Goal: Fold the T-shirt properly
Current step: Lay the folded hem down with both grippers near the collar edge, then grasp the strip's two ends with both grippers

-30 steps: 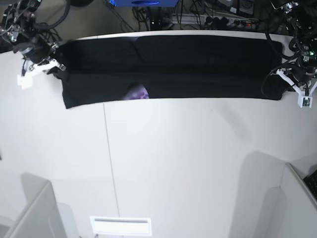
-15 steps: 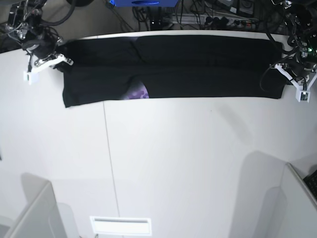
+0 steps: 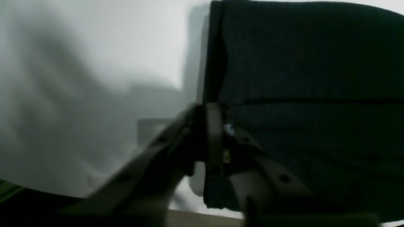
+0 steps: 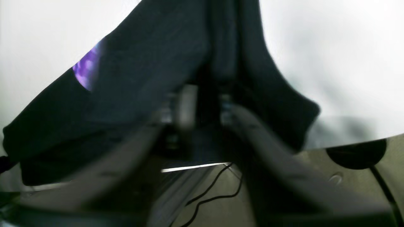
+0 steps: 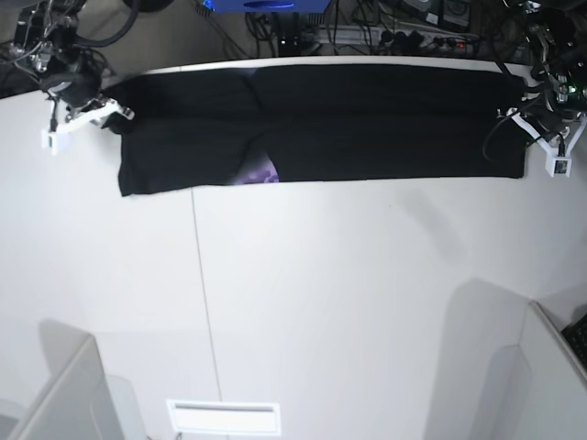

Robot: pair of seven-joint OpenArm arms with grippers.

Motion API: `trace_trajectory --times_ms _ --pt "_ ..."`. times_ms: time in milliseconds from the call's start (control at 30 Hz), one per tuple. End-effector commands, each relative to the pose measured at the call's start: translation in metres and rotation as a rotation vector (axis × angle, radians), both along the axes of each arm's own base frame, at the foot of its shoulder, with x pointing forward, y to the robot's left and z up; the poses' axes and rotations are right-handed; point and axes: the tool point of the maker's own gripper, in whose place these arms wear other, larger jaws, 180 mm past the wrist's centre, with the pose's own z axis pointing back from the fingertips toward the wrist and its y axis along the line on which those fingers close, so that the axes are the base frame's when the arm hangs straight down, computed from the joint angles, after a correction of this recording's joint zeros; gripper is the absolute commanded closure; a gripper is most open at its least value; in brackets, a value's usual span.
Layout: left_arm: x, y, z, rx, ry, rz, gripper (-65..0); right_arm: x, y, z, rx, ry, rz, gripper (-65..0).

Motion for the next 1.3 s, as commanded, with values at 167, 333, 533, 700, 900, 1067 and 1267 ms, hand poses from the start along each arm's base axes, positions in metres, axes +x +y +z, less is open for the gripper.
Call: trace_trajectory --times_ms 167,333,533,700,900,1067,1267 --pt "0.008 0.009 0.016 0.037 -0.045 0.0 -38.3 0.005 -0.007 0.008 -0.019 -0.036 -0.011 -24.0" --pt "0.016 0.002 0.045 0.057 -0.159 0.03 -43.6 0.009 -0.002 0.01 -0.011 -0.05 0.004 -22.2" --pt "0.019 -0.024 0.026 -0.005 -0.139 0.001 -0.8 0.021 0.022 0.01 0.025 -0.067 0.065 0.0" --pt "0.018 -0.03 -0.003 -0.067 -0.152 0.026 0.0 0.019 0.024 0.003 0.037 -0.046 0.065 0.0" --pt "0.006 -0.026 -0.035 -0.121 -0.125 0.079 0.0 0.013 0.007 -0.037 0.068 0.062 0.0 0.0" --pt "0.006 -0.025 -0.046 -0.148 -0.111 0.103 0.0 0.016 0.0 -0.051 0.081 0.092 -0.03 0.0" --pt "0.027 -0.024 -0.05 -0.181 -0.134 0.127 0.0 0.042 -0.019 -0.057 -0.054 0.087 -0.036 0.0"
